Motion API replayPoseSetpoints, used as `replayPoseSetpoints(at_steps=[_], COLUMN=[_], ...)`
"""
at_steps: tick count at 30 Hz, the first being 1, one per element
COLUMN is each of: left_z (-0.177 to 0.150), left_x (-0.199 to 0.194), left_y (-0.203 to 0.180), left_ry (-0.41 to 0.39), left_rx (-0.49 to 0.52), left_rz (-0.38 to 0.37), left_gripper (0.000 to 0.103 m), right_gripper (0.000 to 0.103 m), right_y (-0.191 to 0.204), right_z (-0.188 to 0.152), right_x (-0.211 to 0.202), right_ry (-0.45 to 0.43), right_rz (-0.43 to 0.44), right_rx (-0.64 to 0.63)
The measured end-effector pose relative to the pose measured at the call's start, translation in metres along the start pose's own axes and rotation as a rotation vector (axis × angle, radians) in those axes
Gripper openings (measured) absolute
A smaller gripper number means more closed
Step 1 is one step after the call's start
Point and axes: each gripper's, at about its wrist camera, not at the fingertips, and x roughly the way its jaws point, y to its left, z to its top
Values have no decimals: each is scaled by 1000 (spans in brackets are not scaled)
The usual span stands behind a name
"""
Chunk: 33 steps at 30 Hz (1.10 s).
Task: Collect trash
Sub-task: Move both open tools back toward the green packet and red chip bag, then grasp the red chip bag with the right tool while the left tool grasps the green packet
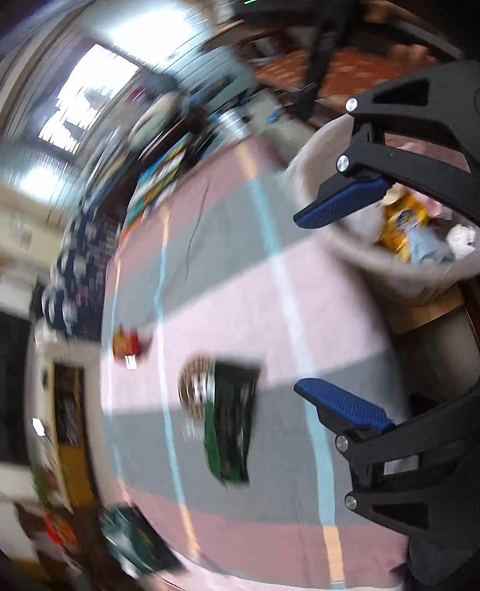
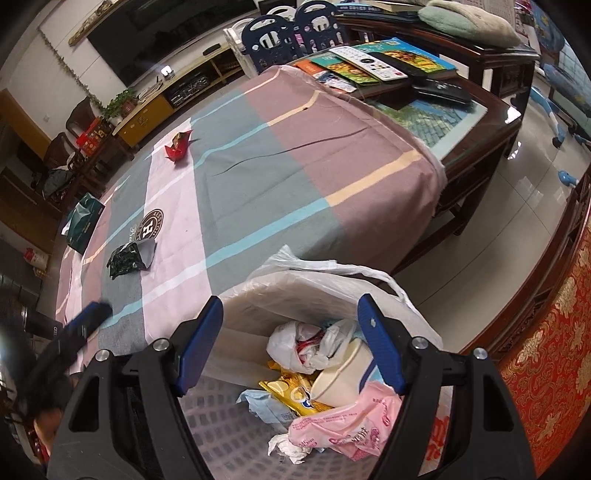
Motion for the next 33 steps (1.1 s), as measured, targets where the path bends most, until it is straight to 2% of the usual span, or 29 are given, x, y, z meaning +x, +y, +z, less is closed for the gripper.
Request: replayPoseSetpoints(at_steps=[3,6,8,10,13,15,18,19,20,22,23,26,28,30,33], left_z=[28,55,66,76,81,81,77,76,75,74,73,60,49,39,32], left_x=[21,37,50,65,79,87,92,89,87,79,74,50,34,25,9], left_y=[52,91,101,106,104,104,101,98,97,96,95,104,113,122,135], left_ry=[32,22,59,108,168,182,169,150,139,112,96,19,-38,-61,-103], left_rx=[-218,-428,-505,-539,-522,-517,-454,-426,-400,-348,-326,-318,-326,-331,-340], left_rz=[35,42,70,117,279,304,319,311,303,275,272,257,247,266,326], left_gripper=[84,89,90,90,90,90,72,61,56,30,27,23,23,22,22], right_gripper=[74,74,74,74,74,74,74,74,74,74,74,75,80,81,81], right_y=[14,30,39,47,63,72,89,99,107,129,138,173,197,219,231], right_z=[5,11,15,19,33,47,75,86,95,118,128,156,171,189,215], right_x=[9,18,22,26,32,37,53,61,68,89,100,141,170,204,245], right_ry=[5,9,8,5,-6,-16,-26,-40,-55,-77,-75,-75,-74,-61,-31], right_rz=[5,5,12,14,15,35,60,61,55,44,47,34,-5,-28,-63], right_rx=[-30,-60,-74,-92,-123,-132,-139,-148,-159,-182,-182,-202,-235,-254,-189])
